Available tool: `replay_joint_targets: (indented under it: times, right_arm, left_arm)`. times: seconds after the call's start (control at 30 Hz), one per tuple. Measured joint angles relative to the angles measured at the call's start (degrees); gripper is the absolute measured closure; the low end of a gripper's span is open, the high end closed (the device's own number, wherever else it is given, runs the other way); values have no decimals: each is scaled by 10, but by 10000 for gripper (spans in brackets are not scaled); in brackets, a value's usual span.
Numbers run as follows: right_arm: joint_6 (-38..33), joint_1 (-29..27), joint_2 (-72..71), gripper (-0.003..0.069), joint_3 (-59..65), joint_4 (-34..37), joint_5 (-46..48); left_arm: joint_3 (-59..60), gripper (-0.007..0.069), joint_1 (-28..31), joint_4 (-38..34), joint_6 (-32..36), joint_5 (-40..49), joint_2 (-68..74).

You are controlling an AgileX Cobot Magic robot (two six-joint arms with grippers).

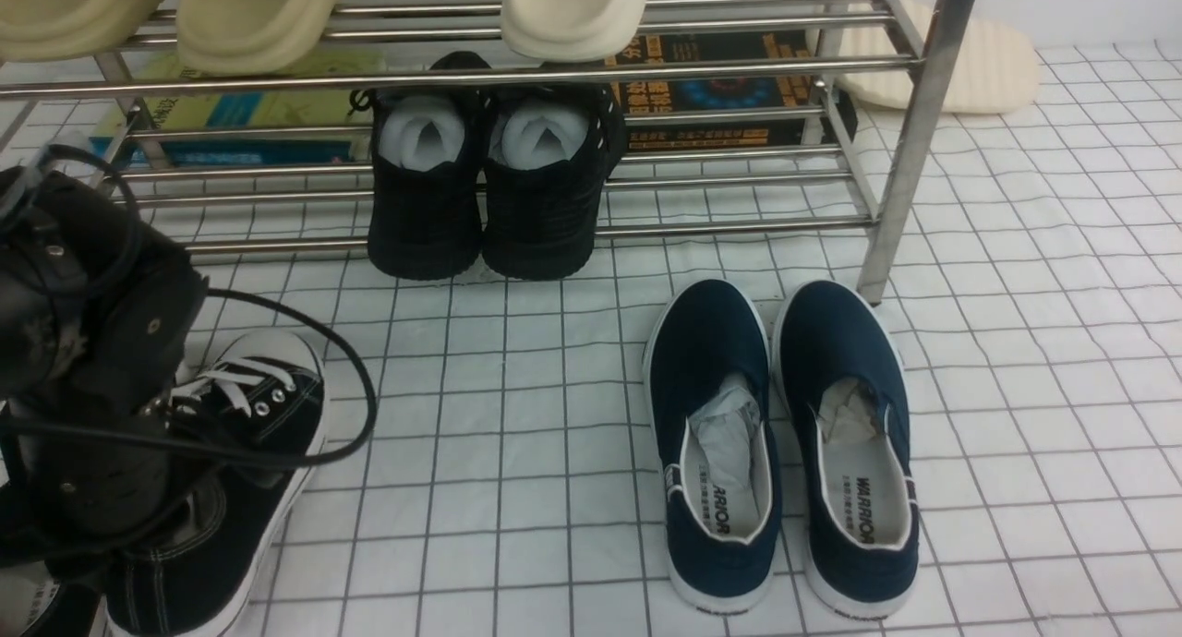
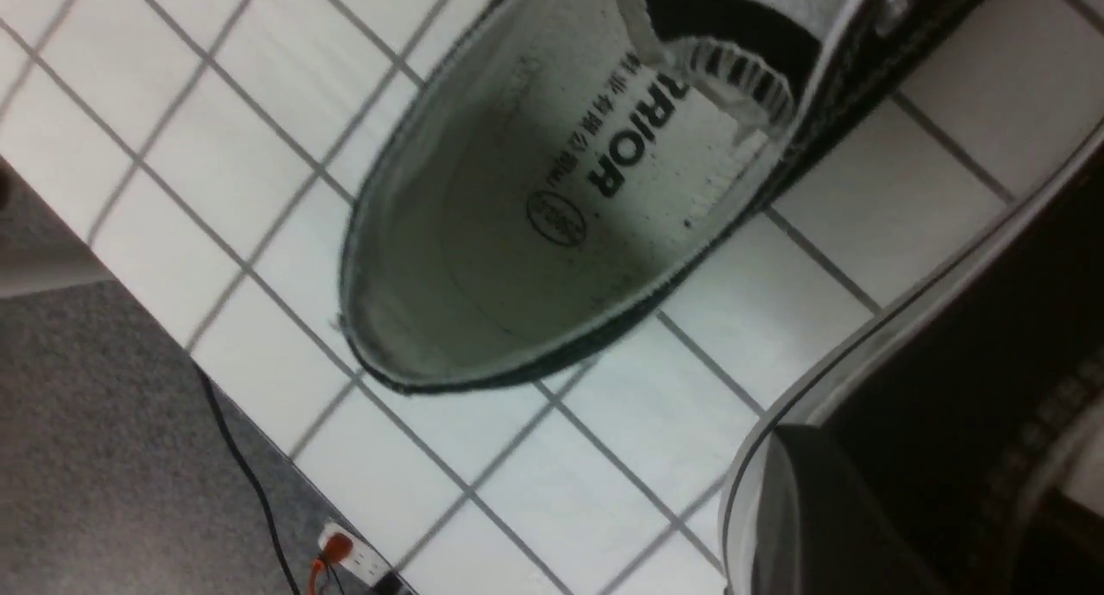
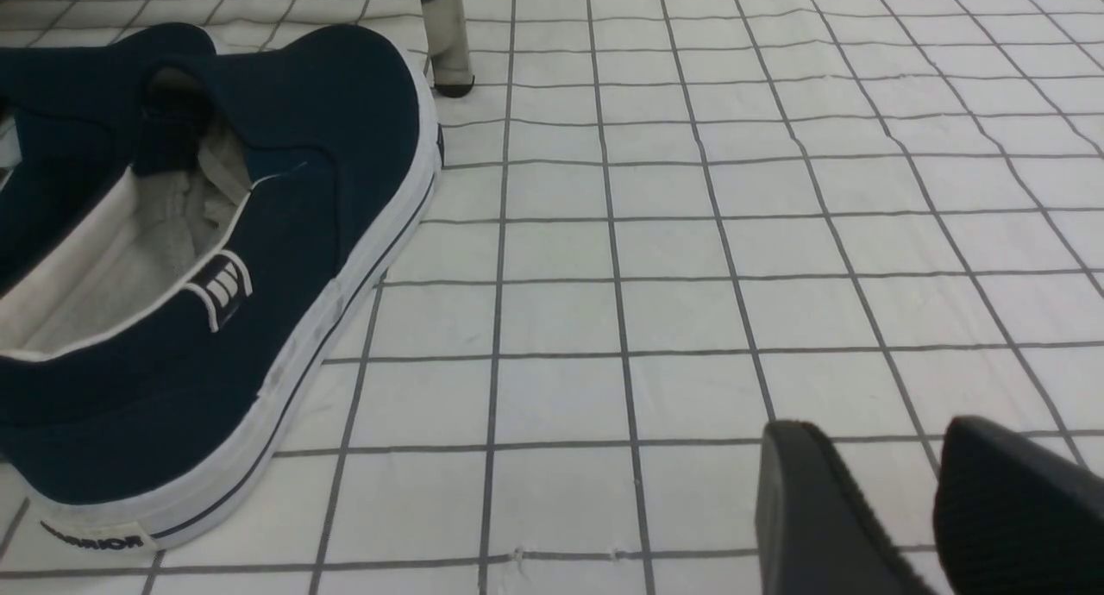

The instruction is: Take the shoes off the shelf with your hand from the white checkered tablecloth.

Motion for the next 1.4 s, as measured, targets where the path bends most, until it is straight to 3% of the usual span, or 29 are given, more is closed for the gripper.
replay_joint_targets:
  times: [0.13, 0.3, 0.47, 0.57, 0.7, 0.77, 0.97, 1.07, 1.4]
  right_arm:
    - [0, 0, 0, 420, 0, 0, 0]
    - [0, 0, 0, 420, 0, 0, 0]
    - [0, 0, 0, 420, 0, 0, 0]
    - [0, 0, 0, 420, 0, 0, 0]
    - [0, 0, 0, 420, 0, 0, 0]
    - [0, 0, 0, 420, 0, 0, 0]
    - [0, 0, 0, 420, 0, 0, 0]
    - [0, 0, 0, 420, 0, 0, 0]
    - [0, 0, 0, 420, 0, 0, 0]
  left_arm:
    - [-1, 354, 0, 7, 19, 7, -3]
    - [-25, 341, 0, -3, 107, 19, -22]
    - [-60, 444, 0, -15, 229, 22, -89]
    - [-61, 566, 0, -58, 327, 31, -170]
    - [-19, 623, 0, -126, 421, 35, -293]
    - [0, 623, 0, -142, 434, 26, -326]
    - [159, 623, 0, -185, 447, -234, -521]
    - [210, 622, 0, -184, 447, -304, -573]
    - [272, 618, 0, -131, 447, -301, -622]
